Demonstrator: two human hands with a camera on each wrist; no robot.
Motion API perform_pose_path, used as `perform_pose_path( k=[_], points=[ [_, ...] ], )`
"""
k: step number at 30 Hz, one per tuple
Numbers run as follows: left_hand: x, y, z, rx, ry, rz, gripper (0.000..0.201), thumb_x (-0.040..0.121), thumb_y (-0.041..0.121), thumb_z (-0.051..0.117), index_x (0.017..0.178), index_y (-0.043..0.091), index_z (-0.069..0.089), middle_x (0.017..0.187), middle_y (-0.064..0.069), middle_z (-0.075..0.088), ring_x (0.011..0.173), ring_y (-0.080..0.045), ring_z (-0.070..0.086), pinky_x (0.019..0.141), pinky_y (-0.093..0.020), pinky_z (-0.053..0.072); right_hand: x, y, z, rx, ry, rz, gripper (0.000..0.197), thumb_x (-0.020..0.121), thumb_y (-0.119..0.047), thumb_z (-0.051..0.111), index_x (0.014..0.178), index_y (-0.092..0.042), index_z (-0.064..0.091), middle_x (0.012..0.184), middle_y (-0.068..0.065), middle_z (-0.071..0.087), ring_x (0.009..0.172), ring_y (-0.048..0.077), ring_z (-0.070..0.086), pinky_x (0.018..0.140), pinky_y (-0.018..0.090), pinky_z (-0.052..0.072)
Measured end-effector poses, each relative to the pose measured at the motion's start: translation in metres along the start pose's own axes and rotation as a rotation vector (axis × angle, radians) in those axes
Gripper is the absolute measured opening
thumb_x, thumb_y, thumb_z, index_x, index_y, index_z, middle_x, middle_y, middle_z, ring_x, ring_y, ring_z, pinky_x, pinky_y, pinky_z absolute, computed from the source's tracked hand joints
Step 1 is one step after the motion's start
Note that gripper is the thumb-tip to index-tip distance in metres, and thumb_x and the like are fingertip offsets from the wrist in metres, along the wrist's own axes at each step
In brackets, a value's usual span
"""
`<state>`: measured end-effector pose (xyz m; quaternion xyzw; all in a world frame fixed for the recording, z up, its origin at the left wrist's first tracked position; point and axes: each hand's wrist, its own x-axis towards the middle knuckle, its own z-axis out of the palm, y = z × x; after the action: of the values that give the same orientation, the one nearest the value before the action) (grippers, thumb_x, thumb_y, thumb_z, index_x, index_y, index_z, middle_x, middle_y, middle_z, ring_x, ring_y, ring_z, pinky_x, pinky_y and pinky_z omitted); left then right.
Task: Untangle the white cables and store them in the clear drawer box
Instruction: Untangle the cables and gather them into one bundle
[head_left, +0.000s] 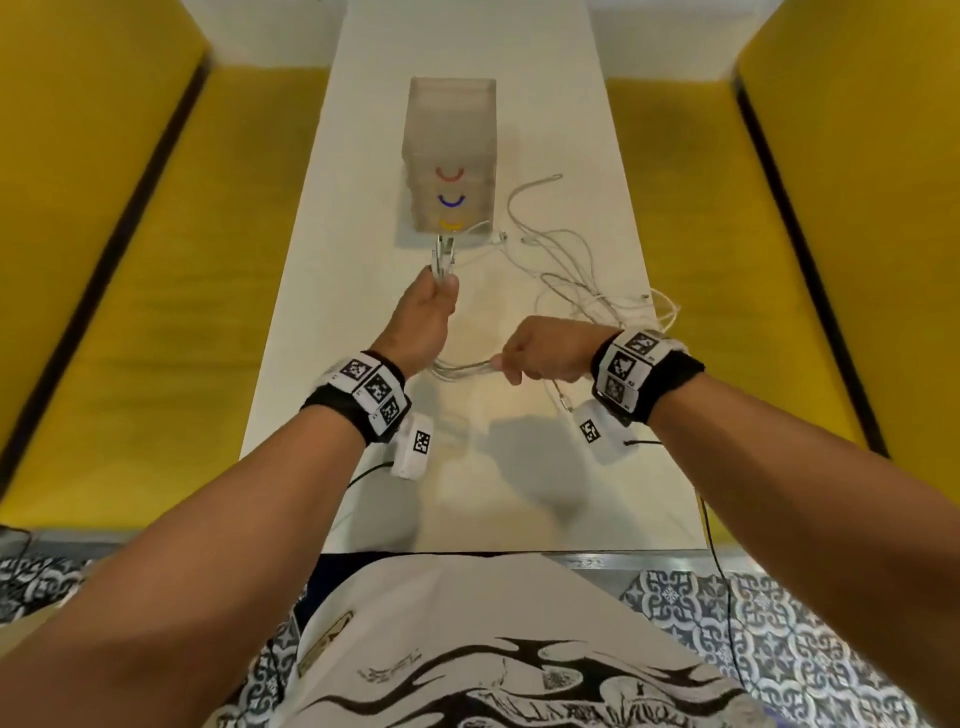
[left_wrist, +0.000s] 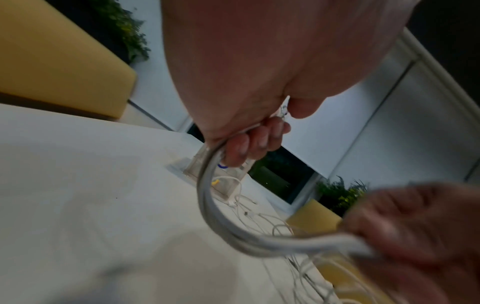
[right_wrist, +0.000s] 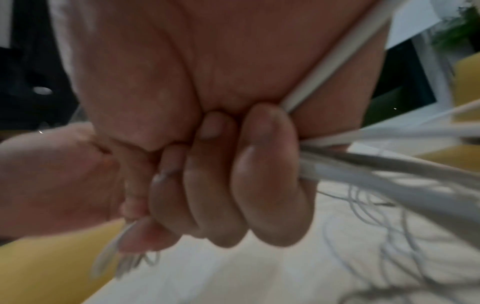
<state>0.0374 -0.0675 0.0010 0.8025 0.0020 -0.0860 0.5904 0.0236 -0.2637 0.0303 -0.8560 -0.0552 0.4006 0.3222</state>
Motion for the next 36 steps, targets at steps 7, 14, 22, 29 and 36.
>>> perform_pose_path(
  k=[7, 14, 22, 29, 36],
  points=[
    [-0.016, 0.001, 0.026, -0.051, -0.185, 0.089, 0.041, 0.102, 0.053, 0.029, 0.098, 0.015, 0.044, 0.074, 0.004, 0.052, 0.070, -0.015, 0.046, 0.068, -0.033, 0.039, -0.007, -0.040, -0.032, 0.153, -0.075, -0.019, 0.022, 0.091, -0.025, 0.055, 0.089, -0.007, 0.069, 0.059, -0.003, 0.034, 0.051, 0.014, 0.023, 0.048, 0.028, 0.015],
    [-0.020, 0.002, 0.032, -0.107, -0.129, 0.067, 0.052, 0.101, 0.058, 0.027, 0.082, 0.015, 0.051, 0.062, 0.007, 0.056, 0.062, -0.015, 0.053, 0.058, -0.033, 0.042, -0.004, -0.051, -0.039, 0.104, -0.126, -0.058, 0.019, 0.091, -0.013, 0.050, 0.087, -0.003, 0.066, 0.057, -0.001, 0.037, 0.049, 0.013, 0.024, 0.044, 0.023, 0.017],
    [-0.020, 0.009, 0.005, -0.169, -0.241, 0.024, 0.054, 0.098, 0.052, 0.052, 0.061, 0.013, 0.045, 0.054, -0.001, 0.032, 0.043, -0.014, 0.024, 0.044, -0.021, 0.023, -0.008, -0.050, -0.048, 0.026, -0.134, 0.109, 0.037, 0.084, -0.053, 0.056, 0.068, -0.021, 0.048, 0.054, -0.006, 0.037, 0.043, 0.012, 0.024, 0.046, 0.022, 0.022],
    [-0.015, 0.012, -0.011, -0.094, -0.259, -0.023, 0.044, 0.103, 0.042, 0.051, 0.076, 0.007, 0.053, 0.052, -0.003, 0.042, 0.045, -0.017, 0.042, 0.051, -0.027, 0.037, 0.000, -0.030, -0.050, 0.202, -0.138, 0.040, 0.054, 0.092, -0.068, 0.051, 0.069, -0.019, 0.047, 0.054, -0.004, 0.030, 0.043, 0.015, 0.021, 0.049, 0.026, 0.029],
    [-0.010, 0.012, -0.027, -0.223, -0.159, -0.120, 0.043, 0.102, 0.042, 0.054, 0.072, 0.013, 0.044, 0.049, 0.004, 0.038, 0.039, -0.013, 0.038, 0.040, -0.022, 0.038, -0.002, -0.015, -0.060, 0.310, -0.136, 0.044, 0.051, 0.098, -0.060, 0.047, 0.069, -0.018, 0.046, 0.055, -0.002, 0.027, 0.043, 0.016, 0.023, 0.051, 0.030, 0.030]
  ],
)
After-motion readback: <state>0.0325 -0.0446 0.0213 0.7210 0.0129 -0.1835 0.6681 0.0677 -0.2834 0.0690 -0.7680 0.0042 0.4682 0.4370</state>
